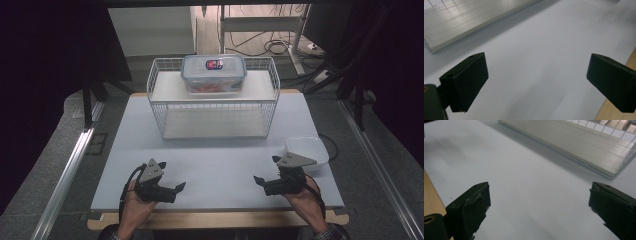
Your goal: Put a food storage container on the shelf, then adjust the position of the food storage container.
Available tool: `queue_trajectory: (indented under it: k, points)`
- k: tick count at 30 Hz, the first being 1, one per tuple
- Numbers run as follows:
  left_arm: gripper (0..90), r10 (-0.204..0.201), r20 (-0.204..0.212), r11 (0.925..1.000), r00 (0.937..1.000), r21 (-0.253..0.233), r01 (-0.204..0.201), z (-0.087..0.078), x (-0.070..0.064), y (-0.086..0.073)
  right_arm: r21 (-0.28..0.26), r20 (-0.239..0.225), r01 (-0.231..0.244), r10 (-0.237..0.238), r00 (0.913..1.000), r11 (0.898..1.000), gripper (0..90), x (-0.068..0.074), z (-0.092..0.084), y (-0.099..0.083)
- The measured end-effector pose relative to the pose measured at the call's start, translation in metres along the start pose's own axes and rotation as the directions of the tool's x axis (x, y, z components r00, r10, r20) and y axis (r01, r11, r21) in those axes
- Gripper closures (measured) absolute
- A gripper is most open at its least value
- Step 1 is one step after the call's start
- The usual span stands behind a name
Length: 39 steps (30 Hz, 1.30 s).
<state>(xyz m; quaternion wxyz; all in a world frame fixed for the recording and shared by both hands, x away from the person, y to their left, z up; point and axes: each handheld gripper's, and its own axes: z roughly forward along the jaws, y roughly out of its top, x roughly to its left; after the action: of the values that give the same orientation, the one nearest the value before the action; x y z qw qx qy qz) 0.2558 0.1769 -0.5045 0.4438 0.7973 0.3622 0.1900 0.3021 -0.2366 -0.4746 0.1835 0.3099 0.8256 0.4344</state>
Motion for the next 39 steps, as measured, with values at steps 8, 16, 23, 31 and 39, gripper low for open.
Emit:
queue_trajectory:
  k: [8,16,23,31,39]
  points:
    - [4.5,-0.007,0.031,1.0,0.9995,0.003,0.007,0.001,0.0,0.0,0.055,0.064,-0.038,0.035,0.9974,0.998,0.0,-0.008,-0.001,0.003]
    - [5.5,-0.019,0.028,0.9997,0.9994,0.013,0.019,0.002,0.003,-0.001,0.057,0.184,-0.124,0.111,0.9766,0.991,46.9,-0.044,-0.024,0.009]
    - [5.7,-0.007,0.028,0.9997,0.9996,0.025,0.006,0.003,0.001,-0.001,0.021,0.238,-0.176,0.166,0.957,0.984,80.0,-0.085,-0.043,-0.001]
    - [6.2,0.003,0.024,0.9997,0.9997,0.026,-0.003,0.003,0.0,-0.001,0.022,0.363,-0.235,0.211,0.9074,0.972,89.5,-0.127,-0.059,-0.013]
    - [6.4,0.025,0.011,0.9993,0.9996,0.027,-0.026,0.002,-0.001,0.0,0.015,0.439,-0.284,0.25,0.8632,0.959,89.4,-0.154,-0.066,-0.024]
